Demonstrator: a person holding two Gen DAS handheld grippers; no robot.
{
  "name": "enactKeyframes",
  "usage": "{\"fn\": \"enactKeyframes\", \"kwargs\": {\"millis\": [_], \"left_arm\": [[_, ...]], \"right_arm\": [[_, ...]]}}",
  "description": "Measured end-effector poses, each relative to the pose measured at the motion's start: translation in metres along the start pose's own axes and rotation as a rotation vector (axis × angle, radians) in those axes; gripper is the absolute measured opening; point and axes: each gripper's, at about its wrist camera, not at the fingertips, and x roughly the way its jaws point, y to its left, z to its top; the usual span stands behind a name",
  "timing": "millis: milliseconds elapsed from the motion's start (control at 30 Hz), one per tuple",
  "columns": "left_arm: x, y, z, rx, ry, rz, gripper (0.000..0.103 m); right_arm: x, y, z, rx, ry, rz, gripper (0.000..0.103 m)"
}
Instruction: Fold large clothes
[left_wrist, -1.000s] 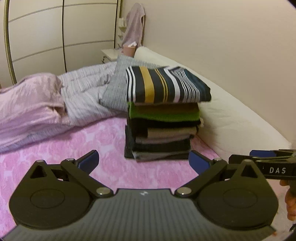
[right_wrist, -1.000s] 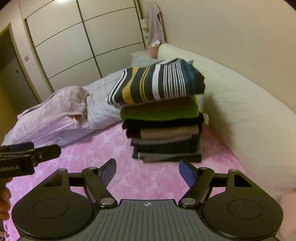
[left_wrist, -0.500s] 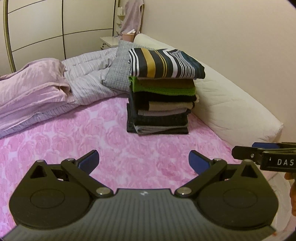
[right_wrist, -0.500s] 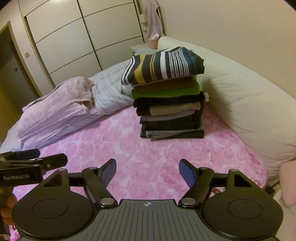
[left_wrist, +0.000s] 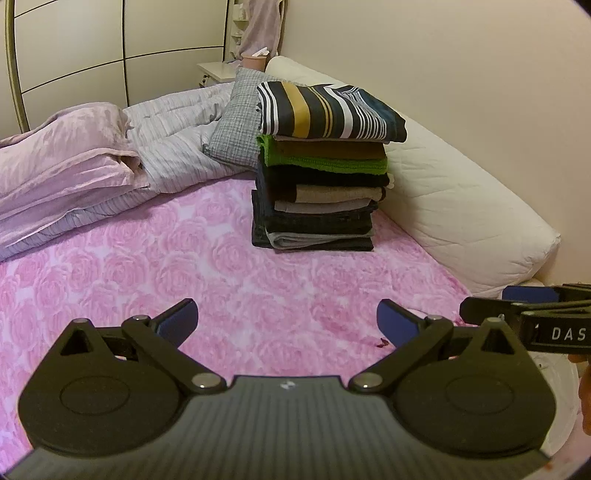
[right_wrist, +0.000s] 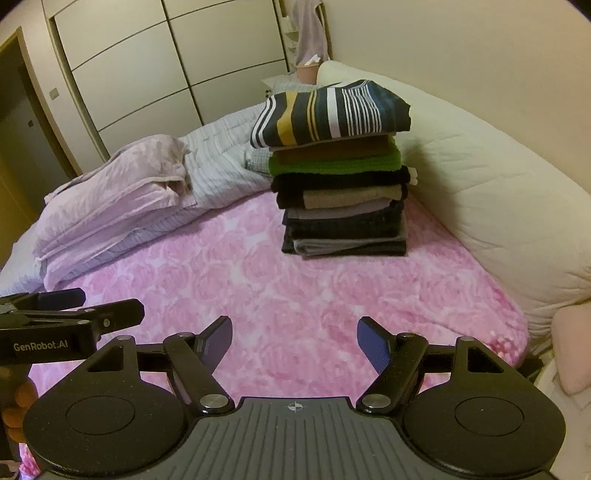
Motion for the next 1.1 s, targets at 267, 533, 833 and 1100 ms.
{"fn": "enactKeyframes", "kwargs": {"millis": [267,533,833,1100], "left_arm": [[0.000,0.000,-0.002,-0.010,0.005,-0.001,0.102],[0.000,-0.002,-0.002,-0.006,0.007,-0.002,0.102],[0.005,-0.011,-0.001,0.009,0.015,-0.008,0.102],[0.005,-0.012,0.000,0.008,0.016,-0.007,0.102]], "right_arm": [[0.001,0.000,-0.003,-0.009,0.011,-0.003,0.072],[0.001,-0.003,-0.004,-0.002,0.015,-0.006,0.072],[0.001,-0.009,-0.005,0.014,0.019,-0.009,0.072],[0.001,-0.011,-0.005,0.015,0.023,-0.012,0.072]]}}
